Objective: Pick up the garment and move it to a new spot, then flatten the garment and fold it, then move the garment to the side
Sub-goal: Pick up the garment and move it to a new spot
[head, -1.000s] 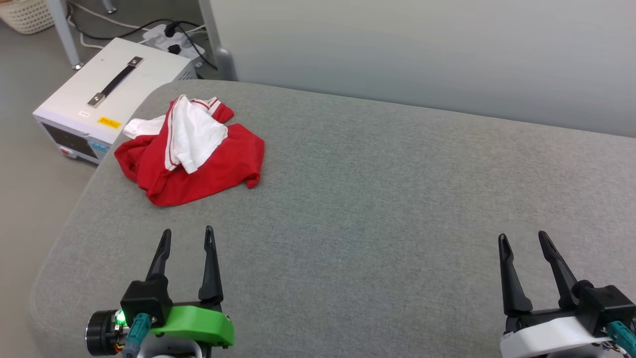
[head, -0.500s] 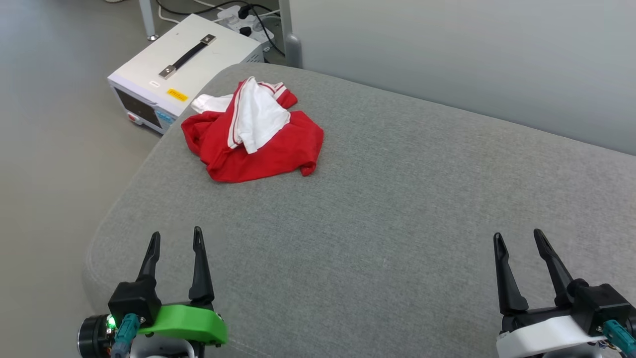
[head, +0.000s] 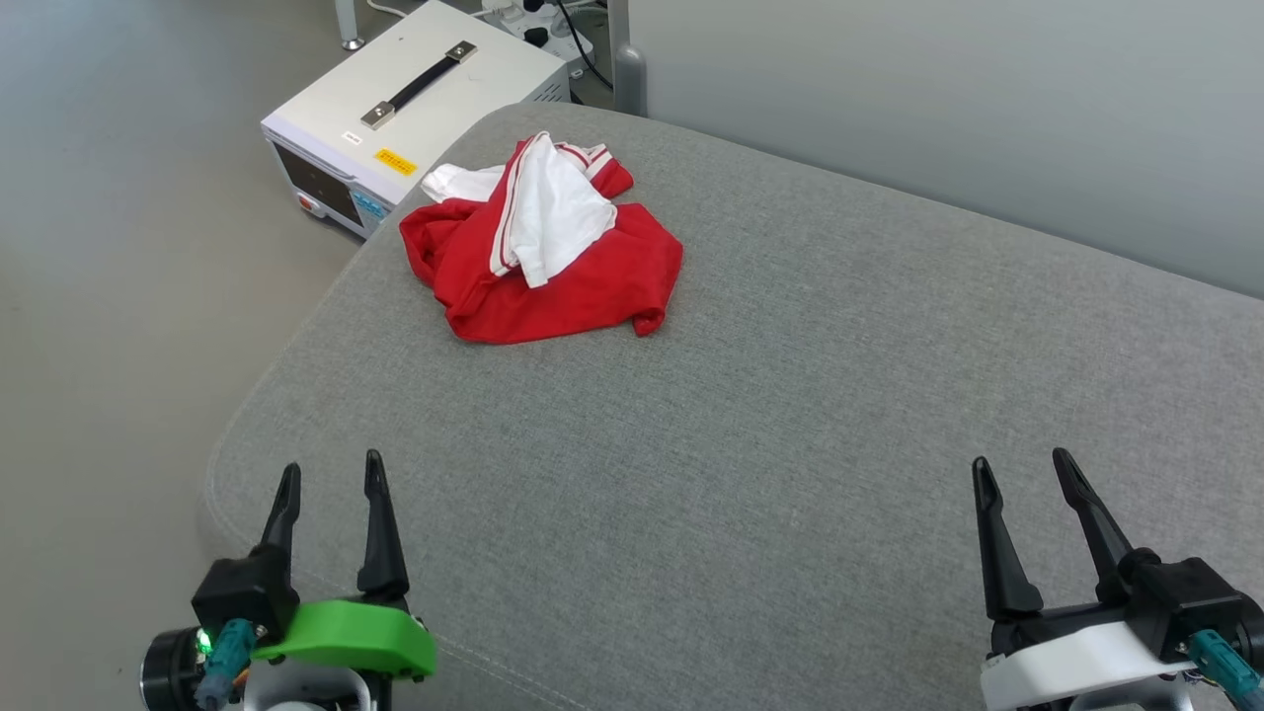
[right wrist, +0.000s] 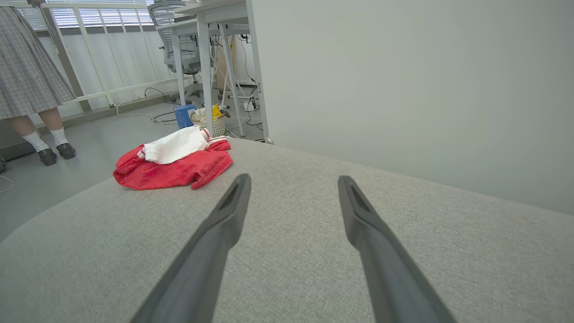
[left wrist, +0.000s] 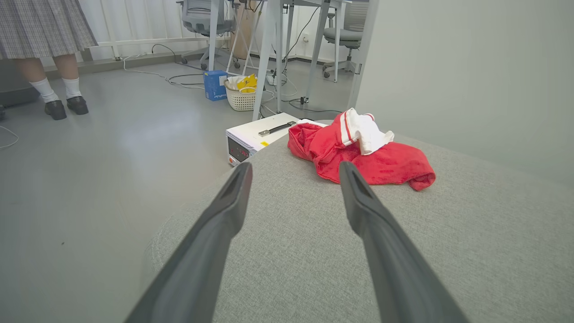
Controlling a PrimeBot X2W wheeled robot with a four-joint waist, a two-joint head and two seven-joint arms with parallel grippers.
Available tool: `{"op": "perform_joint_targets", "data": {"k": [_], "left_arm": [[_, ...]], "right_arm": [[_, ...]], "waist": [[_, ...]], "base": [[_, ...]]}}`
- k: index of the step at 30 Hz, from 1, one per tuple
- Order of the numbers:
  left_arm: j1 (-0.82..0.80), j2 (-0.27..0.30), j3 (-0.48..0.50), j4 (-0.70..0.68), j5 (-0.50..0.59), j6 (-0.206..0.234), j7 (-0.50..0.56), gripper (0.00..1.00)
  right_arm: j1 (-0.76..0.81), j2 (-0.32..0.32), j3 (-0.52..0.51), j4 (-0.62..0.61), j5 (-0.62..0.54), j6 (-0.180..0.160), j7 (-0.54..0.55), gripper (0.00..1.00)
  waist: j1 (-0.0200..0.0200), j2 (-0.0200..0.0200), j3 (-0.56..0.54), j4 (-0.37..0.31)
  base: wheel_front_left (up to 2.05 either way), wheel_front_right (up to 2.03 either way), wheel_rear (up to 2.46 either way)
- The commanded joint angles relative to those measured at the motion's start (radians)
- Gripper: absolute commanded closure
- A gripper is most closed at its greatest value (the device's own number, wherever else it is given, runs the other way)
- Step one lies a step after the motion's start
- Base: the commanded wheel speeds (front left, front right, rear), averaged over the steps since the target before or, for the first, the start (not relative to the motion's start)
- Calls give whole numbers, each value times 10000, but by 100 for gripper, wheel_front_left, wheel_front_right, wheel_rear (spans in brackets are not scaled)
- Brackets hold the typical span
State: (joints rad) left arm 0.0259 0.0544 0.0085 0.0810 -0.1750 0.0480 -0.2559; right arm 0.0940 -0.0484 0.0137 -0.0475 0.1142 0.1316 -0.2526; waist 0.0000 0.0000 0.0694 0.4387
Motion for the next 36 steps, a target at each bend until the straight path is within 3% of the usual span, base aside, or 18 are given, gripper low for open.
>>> {"op": "perform_joint_targets", "data": {"k": [1, 9, 16, 20, 21, 26, 33, 36], "left_arm": [[-325, -42, 121, 21, -141, -112, -59, 0], [-2169, 432, 1618, 348, -98, -1397, -59, 0], [-4421, 1488, 2024, 926, -738, -1772, -59, 0], [-5550, 2721, 946, 1502, -1766, -1782, -59, 0], [-6299, 3654, -18, 1933, -2486, -1784, -59, 0], [-7621, 5090, -2123, 3033, -4335, -1785, 330, 0], [-9436, 6791, -5067, 3714, -7170, -1786, 3233, 0], [-9946, 7216, -6032, 3795, -8107, -1786, 4654, 0]], "right_arm": [[-211, -18, 23, -55, -100, -9, -92, 0], [-736, -18, 139, -251, -613, -9, -92, 0], [-1411, -18, 243, -713, -1179, -9, -92, 0], [-1711, -18, 284, -987, -1401, -9, -92, 0], [-1915, -18, 330, -1138, -1521, -9, -92, 0], [-2256, -18, 389, -1373, -1662, -9, -92, 0], [-2709, -18, 573, -1681, -1759, -9, -92, 0], [-2843, -18, 594, -1756, -1739, -9, -92, 0]], "waist": [[0, 0, 118, -78], [0, 0, 1074, -780], [0, 0, 2453, -1409], [0, 0, 3049, -1619], [0, 0, 3392, -1716], [0, 0, 3842, -1811], [0, 0, 4382, -2070], [0, 0, 4596, -2209]], "base": [[0, 0, 0], [0, 0, 0], [0, 0, 0], [0, 0, 0], [0, 0, 0], [0, 0, 0], [0, 0, 0], [0, 0, 0]]}}
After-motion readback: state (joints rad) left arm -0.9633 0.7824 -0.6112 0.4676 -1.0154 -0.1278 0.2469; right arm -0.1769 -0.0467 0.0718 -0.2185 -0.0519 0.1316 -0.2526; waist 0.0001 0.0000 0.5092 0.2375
